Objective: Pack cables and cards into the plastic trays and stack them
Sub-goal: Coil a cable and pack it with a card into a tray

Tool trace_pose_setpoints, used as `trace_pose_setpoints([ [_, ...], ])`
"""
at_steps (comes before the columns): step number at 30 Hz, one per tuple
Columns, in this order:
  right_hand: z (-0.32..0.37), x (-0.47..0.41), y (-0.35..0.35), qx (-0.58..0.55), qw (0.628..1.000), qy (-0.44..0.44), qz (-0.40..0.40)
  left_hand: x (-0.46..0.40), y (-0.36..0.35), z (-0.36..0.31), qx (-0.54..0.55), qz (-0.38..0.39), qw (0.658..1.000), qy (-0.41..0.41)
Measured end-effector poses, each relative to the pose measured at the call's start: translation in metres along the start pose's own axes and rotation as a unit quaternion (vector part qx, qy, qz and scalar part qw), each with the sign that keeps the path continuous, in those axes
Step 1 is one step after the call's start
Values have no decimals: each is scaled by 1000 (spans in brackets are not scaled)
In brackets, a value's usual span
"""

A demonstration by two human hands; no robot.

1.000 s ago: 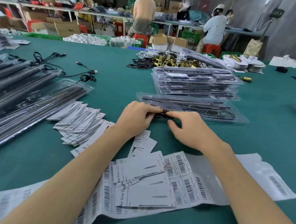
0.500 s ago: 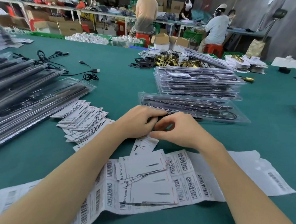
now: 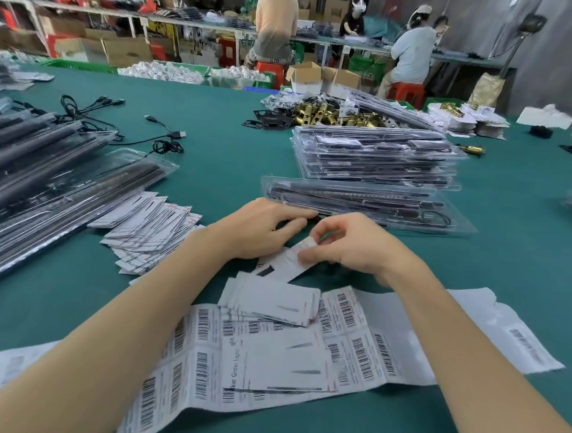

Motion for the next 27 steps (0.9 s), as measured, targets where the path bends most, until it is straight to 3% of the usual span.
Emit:
trace_pose_setpoints([
  [8, -21, -4, 19, -103, 993, -34, 38, 2, -5, 6, 15, 39, 998, 42],
  [14, -25, -6, 67, -81, 976, 121, -163, 5, -9, 10, 45, 11, 998, 45],
  [17, -22, -1, 68, -10, 954, 203, -222, 3, -7, 8, 32, -1, 999, 28],
  [21, -13, 5, 50, 172, 910, 277, -257, 3, -5, 6, 22, -8, 1000, -5],
  [27, -1, 9, 41, 179, 891, 324, -264, 2, -4, 11, 22, -64, 998, 12],
])
Point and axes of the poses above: each hand's wrist, its own x-axis away from the middle knuckle, its own y-axis out of the back of the hand, z = x × y, the point moved 7 cm from there along -x, towards the middle knuckle, and after that the axes turned 14 degrees about -z, right-handed, at the moved point
